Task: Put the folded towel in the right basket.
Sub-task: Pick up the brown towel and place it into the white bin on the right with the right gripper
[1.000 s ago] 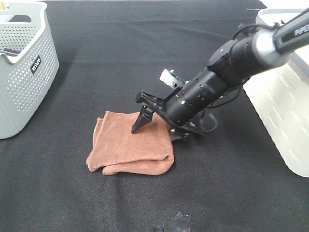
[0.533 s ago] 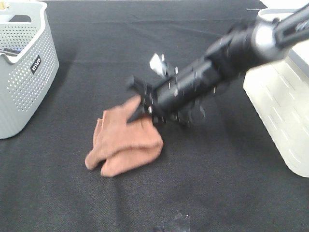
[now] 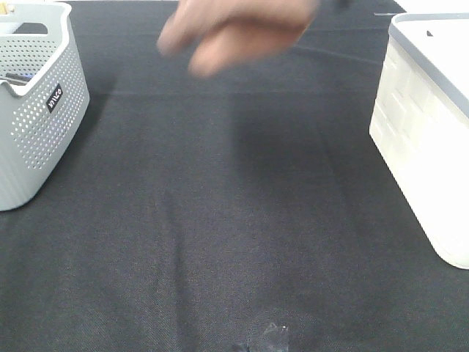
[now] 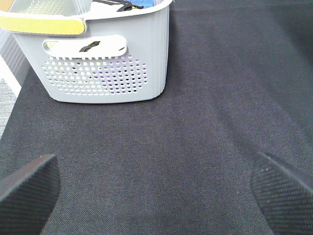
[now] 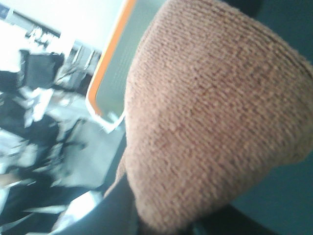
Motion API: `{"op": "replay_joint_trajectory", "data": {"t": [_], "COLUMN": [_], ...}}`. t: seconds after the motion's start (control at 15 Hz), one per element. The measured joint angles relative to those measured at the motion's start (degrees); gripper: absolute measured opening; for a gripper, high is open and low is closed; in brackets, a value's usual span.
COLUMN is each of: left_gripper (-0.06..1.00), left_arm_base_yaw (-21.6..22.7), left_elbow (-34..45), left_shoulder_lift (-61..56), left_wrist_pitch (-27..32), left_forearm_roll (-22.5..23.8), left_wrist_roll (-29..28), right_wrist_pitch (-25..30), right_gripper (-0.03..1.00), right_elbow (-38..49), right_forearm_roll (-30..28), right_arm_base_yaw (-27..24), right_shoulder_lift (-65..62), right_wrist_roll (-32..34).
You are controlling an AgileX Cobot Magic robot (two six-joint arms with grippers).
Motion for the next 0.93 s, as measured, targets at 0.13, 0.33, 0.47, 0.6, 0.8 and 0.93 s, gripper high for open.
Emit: {"op": "replay_joint_trajectory", "data": {"t": [0.13, 0.33, 0.47, 0.6, 0.8, 0.93], "left_gripper": [0.99, 0.99, 0.99, 0.99, 0.99, 0.99], "left_arm_base_yaw": [0.00, 0.00, 0.00, 0.00, 0.00, 0.00], "left_elbow": [0.00, 0.00, 0.00, 0.00, 0.00, 0.00], "left_shoulder_lift": [0.00, 0.00, 0.00, 0.00, 0.00, 0.00], "left_wrist_pitch": [0.00, 0.00, 0.00, 0.00, 0.00, 0.00], "left_forearm_roll": [0.00, 0.00, 0.00, 0.00, 0.00, 0.00], "left_wrist_roll": [0.00, 0.00, 0.00, 0.00, 0.00, 0.00], "right_wrist_pitch": [6.65, 8.25, 8.77, 8.82, 8.82, 8.77], "right_gripper": [0.16, 0.16, 0.16, 0.16, 0.16, 0.16], "right_elbow": [-9.91, -15.01, -15.07, -15.13, -15.13, -15.13], "right_forearm_roll": [-15.47, -43.09, -59.99, -72.42, -74.71, -75.00], "right_arm_base_yaw": [-6.70, -12.20, -15.07, -16.56, -16.56, -16.56], "right_shoulder_lift": [-4.76, -6.42, -5.96, -4.13, -1.38, 1.38], "right_wrist_roll": [6.53, 12.89, 18.85, 25.95, 26.64, 26.64]}}
